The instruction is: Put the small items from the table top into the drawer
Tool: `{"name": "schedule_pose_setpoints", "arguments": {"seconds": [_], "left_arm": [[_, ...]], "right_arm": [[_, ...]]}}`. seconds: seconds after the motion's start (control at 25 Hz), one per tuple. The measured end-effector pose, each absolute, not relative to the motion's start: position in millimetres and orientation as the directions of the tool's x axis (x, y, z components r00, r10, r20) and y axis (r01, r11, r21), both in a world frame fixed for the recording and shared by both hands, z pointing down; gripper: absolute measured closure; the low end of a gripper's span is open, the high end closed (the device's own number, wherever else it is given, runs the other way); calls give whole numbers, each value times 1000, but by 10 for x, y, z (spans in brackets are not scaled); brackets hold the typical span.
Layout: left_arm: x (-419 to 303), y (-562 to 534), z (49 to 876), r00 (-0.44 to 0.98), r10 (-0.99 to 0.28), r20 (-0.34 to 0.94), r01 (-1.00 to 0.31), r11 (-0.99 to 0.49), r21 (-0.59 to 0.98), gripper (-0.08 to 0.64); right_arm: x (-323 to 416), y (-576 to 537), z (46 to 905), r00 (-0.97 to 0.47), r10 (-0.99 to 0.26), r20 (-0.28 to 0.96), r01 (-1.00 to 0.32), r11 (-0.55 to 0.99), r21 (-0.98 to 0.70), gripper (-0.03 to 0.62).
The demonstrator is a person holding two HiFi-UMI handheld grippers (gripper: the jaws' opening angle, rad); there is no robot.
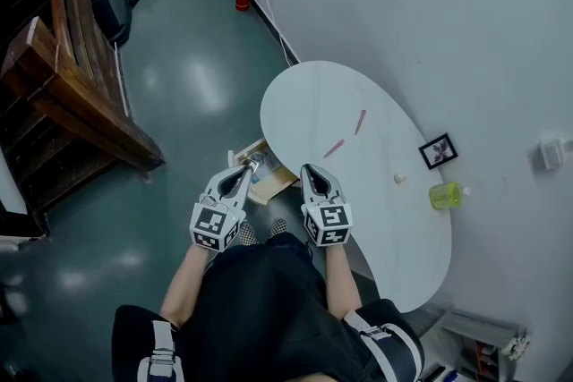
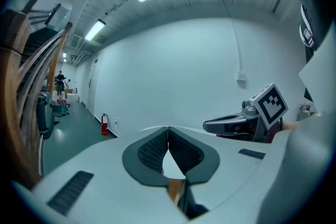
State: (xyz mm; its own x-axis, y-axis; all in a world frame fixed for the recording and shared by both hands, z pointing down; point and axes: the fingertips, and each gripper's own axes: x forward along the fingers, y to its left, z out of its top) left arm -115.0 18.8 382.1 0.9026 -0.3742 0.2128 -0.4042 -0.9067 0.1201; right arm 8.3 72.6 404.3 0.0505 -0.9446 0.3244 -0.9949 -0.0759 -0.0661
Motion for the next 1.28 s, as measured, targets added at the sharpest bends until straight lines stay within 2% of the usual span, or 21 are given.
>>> {"name": "schedule_pose_setpoints", "arguments": {"seconds": [0.6, 1.28], "left_arm": [[-147, 547, 4184, 955, -105, 279, -155, -975, 161, 540], [1072, 182, 4810, 916, -55, 398, -148, -967, 206, 540]], "right_arm": [[986, 1433, 4447, 309, -861, 404, -924, -373, -87, 554], [2026, 986, 5351, 234, -805, 545, -915, -372, -157, 554]]}}
